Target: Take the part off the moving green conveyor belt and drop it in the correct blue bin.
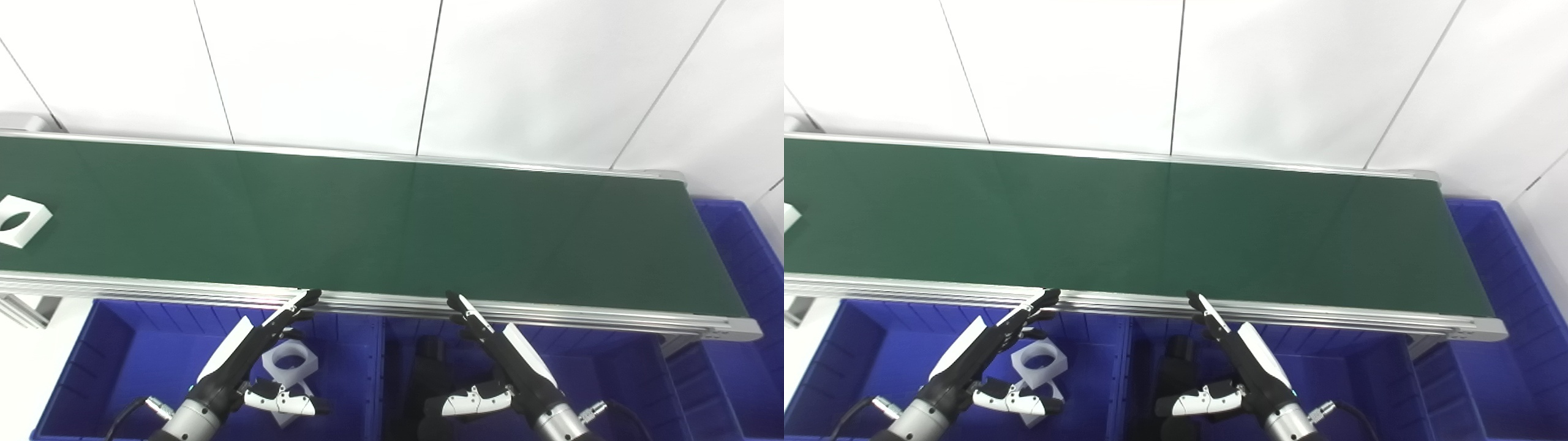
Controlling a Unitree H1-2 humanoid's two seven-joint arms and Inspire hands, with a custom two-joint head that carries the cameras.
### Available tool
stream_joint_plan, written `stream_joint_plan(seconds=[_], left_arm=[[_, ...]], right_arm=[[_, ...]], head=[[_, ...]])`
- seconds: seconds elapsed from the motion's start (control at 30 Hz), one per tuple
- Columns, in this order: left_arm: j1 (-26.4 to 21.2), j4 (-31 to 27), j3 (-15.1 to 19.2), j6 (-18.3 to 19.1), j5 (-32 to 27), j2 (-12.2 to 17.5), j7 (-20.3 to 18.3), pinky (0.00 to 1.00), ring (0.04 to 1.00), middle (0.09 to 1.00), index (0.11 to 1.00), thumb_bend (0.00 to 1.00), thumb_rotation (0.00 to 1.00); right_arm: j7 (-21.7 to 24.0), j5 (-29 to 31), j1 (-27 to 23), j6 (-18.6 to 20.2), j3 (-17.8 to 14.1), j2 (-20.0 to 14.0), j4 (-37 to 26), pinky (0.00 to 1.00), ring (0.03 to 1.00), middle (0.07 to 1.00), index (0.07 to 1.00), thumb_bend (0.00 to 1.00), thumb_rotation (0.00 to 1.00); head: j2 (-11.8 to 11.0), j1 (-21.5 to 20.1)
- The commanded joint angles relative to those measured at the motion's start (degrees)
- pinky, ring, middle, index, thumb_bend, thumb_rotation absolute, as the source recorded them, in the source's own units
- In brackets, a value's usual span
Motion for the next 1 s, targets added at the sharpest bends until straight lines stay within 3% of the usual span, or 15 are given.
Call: stream_joint_plan(seconds=[0.0,0.77,0.97], left_arm=[[-0.8,-1.1,-0.1,-1.3,-0.8,0.2,0.0,0.77,0.879,0.937,0.943,0.79,0.20],[-0.7,-1.3,-0.2,-1.6,-1.1,0.3,0.3,0.73,0.863,0.930,0.934,0.79,0.20],[-0.5,-1.4,-0.2,-1.6,-1.5,0.2,0.2,0.74,0.864,0.930,0.931,0.79,0.20]], right_arm=[[0.1,0.0,-0.7,-0.9,-0.1,-0.2,-1.2,0.87,0.928,0.970,1.000,0.90,0.30],[1.7,0.9,-0.6,0.7,-0.5,0.0,-2.1,0.87,0.906,0.933,0.983,0.89,0.27],[2.0,0.9,-0.5,0.8,-0.3,-0.4,-2.4,0.76,0.854,0.906,0.960,0.89,0.28]], head=[[0.1,0.1],[0.0,0.5],[0.0,0.7]])
